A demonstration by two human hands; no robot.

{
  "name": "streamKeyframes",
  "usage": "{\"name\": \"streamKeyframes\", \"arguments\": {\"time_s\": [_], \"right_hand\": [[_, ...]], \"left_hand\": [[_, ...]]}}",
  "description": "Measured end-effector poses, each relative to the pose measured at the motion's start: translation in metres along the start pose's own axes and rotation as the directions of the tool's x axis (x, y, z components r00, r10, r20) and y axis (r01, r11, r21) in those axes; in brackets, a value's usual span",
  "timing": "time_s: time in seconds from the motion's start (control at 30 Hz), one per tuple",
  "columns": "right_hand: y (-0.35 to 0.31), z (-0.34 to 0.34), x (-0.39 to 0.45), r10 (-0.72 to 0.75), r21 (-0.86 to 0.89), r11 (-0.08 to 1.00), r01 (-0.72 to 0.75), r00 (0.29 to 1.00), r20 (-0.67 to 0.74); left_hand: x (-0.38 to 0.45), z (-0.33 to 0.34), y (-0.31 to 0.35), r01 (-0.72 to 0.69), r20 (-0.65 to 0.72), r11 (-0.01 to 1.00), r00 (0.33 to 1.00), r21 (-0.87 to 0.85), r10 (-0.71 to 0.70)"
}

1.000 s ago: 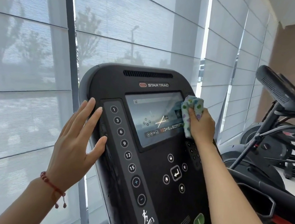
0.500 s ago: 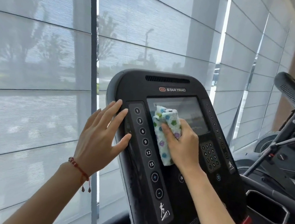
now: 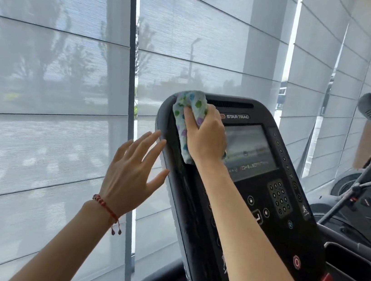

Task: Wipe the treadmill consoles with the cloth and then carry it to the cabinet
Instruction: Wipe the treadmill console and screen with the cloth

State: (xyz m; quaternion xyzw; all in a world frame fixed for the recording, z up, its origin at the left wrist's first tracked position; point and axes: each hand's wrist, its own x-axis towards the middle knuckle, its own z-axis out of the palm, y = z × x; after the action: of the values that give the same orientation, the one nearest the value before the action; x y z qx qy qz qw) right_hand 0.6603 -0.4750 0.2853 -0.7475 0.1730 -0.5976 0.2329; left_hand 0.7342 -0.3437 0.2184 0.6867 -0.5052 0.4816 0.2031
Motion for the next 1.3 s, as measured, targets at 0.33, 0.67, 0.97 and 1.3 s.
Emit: {"name": "streamKeyframes", "arguments": {"time_s": [0.33,0.67,0.97,1.3], "right_hand": [[0.016,-0.019,-0.075,-0.081,-0.047,0.996,0.081,0.997,-0.01],[0.054,-0.057,-0.151,0.138,0.007,0.99,-0.138,0.989,-0.058],[0.052,-0.056,-0.147,0.236,-0.046,0.969,-0.244,0.962,-0.136],[0.066,-0.063,-0.153,0.146,-0.018,0.989,-0.148,0.987,-0.059]], "left_hand": [[-0.02,-0.003,0.01,0.033,0.003,0.998,0.999,-0.056,-0.033],[-0.027,0.006,0.038,-0.082,0.041,0.991,0.995,-0.108,0.087],[-0.034,0.009,0.043,-0.096,0.078,0.991,0.992,-0.097,0.104],[-0.04,0.014,0.06,-0.099,0.038,0.985,0.994,-0.144,0.106]]}}
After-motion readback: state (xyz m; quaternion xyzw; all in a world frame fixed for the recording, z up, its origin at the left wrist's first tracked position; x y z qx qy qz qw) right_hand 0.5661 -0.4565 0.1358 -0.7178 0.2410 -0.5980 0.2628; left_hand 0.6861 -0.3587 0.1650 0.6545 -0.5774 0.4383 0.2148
